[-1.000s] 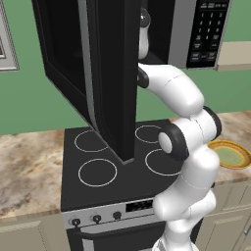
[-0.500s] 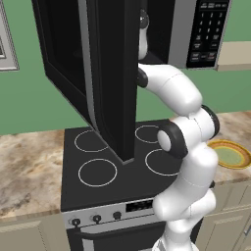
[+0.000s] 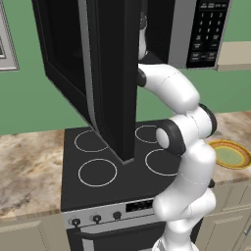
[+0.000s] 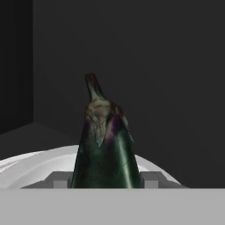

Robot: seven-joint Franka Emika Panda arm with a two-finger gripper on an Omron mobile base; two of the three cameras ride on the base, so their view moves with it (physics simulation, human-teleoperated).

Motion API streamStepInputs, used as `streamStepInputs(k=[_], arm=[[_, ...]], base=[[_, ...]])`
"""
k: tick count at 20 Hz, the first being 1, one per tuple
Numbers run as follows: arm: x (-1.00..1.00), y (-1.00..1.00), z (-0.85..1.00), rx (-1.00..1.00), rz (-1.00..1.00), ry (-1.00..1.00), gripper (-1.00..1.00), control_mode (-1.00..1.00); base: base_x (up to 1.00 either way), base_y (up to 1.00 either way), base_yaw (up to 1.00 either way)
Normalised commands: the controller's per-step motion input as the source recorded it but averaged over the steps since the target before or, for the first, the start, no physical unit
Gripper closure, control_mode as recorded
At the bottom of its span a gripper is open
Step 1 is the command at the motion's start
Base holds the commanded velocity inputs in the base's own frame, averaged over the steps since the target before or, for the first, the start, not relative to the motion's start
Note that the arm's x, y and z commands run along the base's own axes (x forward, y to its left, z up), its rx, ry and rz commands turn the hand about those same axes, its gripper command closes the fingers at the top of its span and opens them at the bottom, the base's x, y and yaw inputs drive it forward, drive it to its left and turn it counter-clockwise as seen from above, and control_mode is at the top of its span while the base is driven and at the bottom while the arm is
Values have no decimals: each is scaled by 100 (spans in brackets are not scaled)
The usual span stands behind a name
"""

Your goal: Pick the eggplant from the counter and place it in the microwave. Then turn on the microwave.

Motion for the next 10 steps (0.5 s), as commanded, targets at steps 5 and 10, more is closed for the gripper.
streamStepInputs(k=[5, 10], arm=[[16, 7, -1, 0, 0, 1, 100, -100], [16, 7, 0, 0, 0, 1, 100, -100]], base=[[0, 0, 0], [0, 0, 0]])
